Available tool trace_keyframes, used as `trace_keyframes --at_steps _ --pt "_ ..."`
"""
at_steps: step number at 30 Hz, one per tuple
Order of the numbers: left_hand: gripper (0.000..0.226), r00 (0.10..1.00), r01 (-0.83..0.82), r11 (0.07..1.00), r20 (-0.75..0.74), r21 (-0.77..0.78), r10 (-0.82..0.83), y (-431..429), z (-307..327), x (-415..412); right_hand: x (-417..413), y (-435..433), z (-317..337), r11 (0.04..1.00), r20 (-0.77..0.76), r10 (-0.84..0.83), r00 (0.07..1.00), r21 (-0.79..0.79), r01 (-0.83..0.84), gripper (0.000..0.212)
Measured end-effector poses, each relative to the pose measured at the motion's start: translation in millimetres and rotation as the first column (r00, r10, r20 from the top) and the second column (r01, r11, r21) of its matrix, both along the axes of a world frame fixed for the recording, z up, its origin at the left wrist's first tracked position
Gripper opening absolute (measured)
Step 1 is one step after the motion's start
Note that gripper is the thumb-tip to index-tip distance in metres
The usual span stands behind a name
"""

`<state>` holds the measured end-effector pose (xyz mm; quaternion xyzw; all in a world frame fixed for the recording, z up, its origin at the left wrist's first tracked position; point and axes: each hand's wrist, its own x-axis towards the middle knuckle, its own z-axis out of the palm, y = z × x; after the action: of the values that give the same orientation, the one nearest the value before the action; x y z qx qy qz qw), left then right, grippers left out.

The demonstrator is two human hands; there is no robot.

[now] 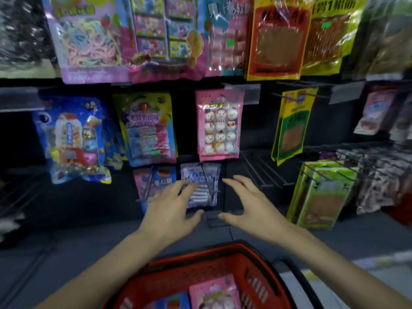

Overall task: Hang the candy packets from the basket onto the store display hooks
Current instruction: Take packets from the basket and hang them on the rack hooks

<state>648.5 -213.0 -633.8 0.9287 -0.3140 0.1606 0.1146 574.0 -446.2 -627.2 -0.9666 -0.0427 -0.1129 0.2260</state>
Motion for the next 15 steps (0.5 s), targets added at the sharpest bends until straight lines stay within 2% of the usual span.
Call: trace_keyframes --at_steps 5,9,12,15 --pt "0.081 0.996 0.03 0.994 -0.083 0.102 -0.022 39 -57 -55 -53 23 -64 0.992 -0.143 0.082 0.986 -0.082 -0.094 0.089" --pt "0.073 0.993 0.059 0.979 -0.116 0.195 -0.036 80 -117 -85 -78 32 -135 0.995 -0.32 0.085 0.944 -0.019 -0.096 0.085" --pt "0.07 0.982 0.074 0.96 -0.187 0.27 -0.023 107 -158 -97 -82 37 -187 1.0 -0.509 0.005 0.86 -0.007 -0.01 0.081" --pt "0.066 0.974 0.052 0.93 -0.226 0.363 0.033 128 -188 -97 -74 40 -228 0.993 -0.671 -0.105 0.734 -0.03 0.115 0.078"
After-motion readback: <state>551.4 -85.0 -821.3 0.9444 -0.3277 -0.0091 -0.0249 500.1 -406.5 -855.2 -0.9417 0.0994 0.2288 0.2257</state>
